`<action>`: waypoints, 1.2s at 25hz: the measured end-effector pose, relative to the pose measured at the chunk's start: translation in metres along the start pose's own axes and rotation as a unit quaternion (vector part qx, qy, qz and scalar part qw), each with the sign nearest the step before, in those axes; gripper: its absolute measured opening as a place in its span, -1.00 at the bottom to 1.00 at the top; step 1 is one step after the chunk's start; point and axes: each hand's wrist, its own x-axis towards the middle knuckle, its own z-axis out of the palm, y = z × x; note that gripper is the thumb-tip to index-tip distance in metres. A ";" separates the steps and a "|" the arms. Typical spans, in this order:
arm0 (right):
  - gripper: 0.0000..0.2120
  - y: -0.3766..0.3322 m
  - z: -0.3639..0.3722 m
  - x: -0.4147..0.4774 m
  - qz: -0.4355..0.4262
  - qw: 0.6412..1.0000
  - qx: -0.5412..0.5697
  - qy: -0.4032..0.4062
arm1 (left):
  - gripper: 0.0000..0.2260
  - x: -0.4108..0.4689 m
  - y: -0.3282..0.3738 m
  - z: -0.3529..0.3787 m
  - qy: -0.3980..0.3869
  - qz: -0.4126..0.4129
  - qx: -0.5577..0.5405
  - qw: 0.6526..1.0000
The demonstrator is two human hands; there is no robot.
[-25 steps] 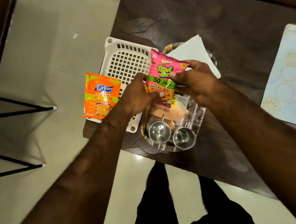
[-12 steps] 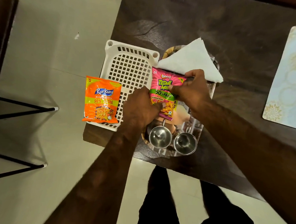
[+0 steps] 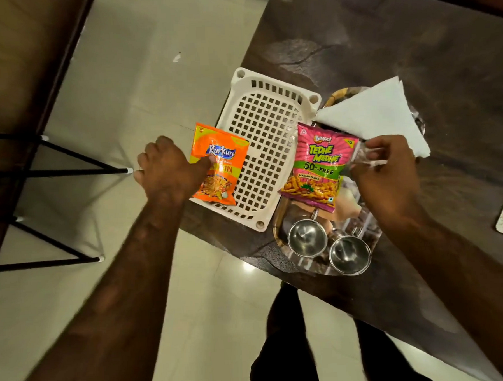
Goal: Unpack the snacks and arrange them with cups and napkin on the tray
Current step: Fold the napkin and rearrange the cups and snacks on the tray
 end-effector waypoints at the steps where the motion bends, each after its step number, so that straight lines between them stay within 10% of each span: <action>1: -0.60 0.000 -0.001 -0.004 -0.004 1.000 0.001 -0.013 | -0.31 0.004 -0.006 0.001 -0.051 -0.012 0.028 0.998; 12: -0.67 -0.001 -0.036 -0.018 -0.054 0.995 0.047 -0.071 | -0.81 -0.024 0.016 -0.039 -0.054 0.095 -0.251 0.962; 17: -0.60 -0.014 -0.059 -0.006 0.066 0.949 0.243 -0.189 | -0.83 -0.066 0.083 -0.052 -0.232 0.134 -0.485 0.832; 21: -0.63 -0.004 -0.074 0.001 0.083 0.939 0.281 -0.179 | -0.78 -0.111 0.151 -0.007 -0.328 0.140 -0.472 0.806; 30: -0.71 0.068 -0.081 -0.007 0.201 0.957 0.193 -0.080 | -0.91 -0.092 0.119 0.001 -0.232 0.092 -0.378 0.891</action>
